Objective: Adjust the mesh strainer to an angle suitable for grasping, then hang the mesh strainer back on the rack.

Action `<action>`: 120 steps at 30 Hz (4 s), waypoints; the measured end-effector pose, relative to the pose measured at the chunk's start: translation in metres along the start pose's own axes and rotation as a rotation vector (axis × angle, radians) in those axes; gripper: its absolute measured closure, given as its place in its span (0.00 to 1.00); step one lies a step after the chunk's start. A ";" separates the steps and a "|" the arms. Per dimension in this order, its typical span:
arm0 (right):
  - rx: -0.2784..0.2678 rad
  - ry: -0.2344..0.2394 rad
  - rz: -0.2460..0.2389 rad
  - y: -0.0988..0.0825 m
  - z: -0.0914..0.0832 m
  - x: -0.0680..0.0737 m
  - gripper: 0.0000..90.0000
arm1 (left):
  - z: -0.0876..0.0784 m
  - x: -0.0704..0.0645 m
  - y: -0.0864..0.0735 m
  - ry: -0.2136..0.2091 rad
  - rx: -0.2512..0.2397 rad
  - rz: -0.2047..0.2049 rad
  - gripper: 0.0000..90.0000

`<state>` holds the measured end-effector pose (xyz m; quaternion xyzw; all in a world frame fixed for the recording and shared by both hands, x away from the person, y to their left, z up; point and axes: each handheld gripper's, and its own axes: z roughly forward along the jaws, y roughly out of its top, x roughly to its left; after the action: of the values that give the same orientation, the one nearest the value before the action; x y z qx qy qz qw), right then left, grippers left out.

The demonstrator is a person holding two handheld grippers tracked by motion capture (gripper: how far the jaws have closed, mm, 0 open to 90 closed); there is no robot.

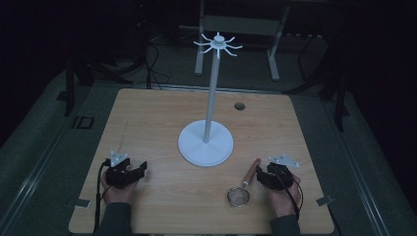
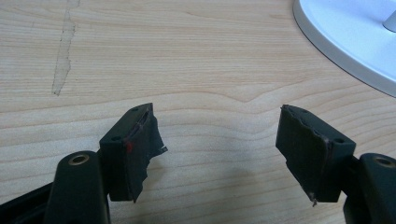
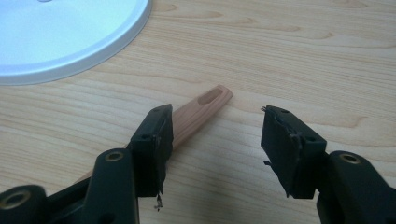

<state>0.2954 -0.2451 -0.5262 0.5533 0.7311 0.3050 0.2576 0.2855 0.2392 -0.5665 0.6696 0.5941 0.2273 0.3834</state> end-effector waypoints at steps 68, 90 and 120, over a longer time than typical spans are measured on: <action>0.513 0.181 -0.199 0.035 0.026 0.022 0.66 | 0.000 -0.001 0.000 0.002 0.005 0.003 0.32; 0.615 0.168 -0.249 0.040 0.038 0.026 0.67 | 0.000 -0.001 0.000 0.002 0.005 0.003 0.32; 0.488 0.191 -0.283 0.042 0.021 0.026 0.77 | 0.001 0.000 0.000 0.001 0.003 0.000 0.33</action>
<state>0.3308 -0.2085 -0.5109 0.4603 0.8736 0.1320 0.0868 0.2860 0.2387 -0.5666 0.6700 0.5947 0.2267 0.3822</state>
